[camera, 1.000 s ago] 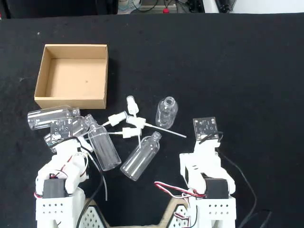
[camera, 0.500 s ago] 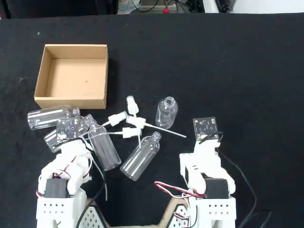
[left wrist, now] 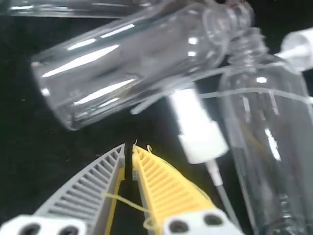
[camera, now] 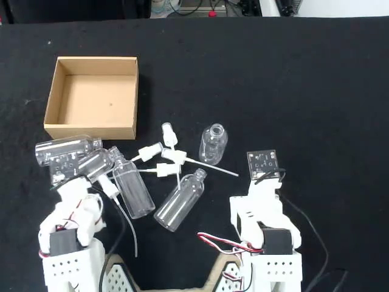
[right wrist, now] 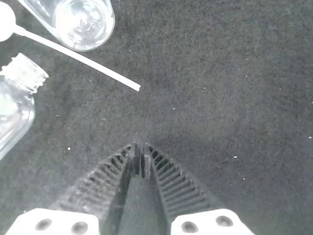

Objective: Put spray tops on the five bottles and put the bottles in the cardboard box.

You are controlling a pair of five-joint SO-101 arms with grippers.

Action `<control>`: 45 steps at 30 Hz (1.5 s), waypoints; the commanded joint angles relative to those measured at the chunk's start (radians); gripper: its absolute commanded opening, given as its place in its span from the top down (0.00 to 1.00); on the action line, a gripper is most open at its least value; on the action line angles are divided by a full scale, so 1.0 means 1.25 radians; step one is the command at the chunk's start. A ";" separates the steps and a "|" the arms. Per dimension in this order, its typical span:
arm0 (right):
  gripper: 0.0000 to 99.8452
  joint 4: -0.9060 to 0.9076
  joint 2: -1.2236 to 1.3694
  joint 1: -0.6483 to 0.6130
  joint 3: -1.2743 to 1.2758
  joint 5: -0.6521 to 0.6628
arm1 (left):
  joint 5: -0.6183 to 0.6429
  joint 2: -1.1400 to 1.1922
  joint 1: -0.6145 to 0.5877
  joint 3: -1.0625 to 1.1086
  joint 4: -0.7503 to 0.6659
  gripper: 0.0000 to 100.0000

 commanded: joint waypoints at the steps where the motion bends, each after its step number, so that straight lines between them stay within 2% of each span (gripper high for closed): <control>1: 0.99 0.007 -0.077 0.016 -0.002 -0.001 | -0.139 -0.007 -0.079 -0.134 0.015 0.97; 5: 0.99 0.007 -0.077 0.016 -0.002 -0.001 | -0.320 -0.007 -0.149 -0.217 0.021 0.97; 9: 0.99 0.007 -0.077 0.016 -0.002 -0.001 | -0.379 -0.007 -0.212 -0.231 0.017 0.97; 12: 0.99 0.007 -0.077 0.016 -0.002 -0.001 | -0.379 -0.007 -0.263 -0.258 0.016 0.97; 17: 0.99 0.007 -0.077 0.016 -0.002 -0.001 | -0.376 -0.007 -0.266 -0.305 0.016 0.97; 21: 0.99 0.007 -0.077 0.016 -0.002 -0.001 | -0.292 -0.007 -0.266 -0.348 0.016 0.96; 23: 0.99 0.007 -0.077 0.016 -0.002 -0.001 | -0.263 -0.007 -0.266 -0.366 0.016 0.93; 27: 0.99 0.007 -0.077 0.016 -0.002 -0.001 | -0.209 -0.007 -0.266 -0.391 0.016 0.75; 29: 0.99 0.007 -0.077 0.016 -0.002 -0.001 | -0.195 -0.007 -0.265 -0.398 0.014 0.71; 34: 0.99 0.007 -0.077 0.016 -0.002 -0.001 | -0.193 -0.007 -0.265 -0.429 -0.025 0.71; 45: 0.99 0.007 -0.077 0.016 -0.002 -0.001 | -0.194 0.041 -0.263 -0.446 -0.028 0.71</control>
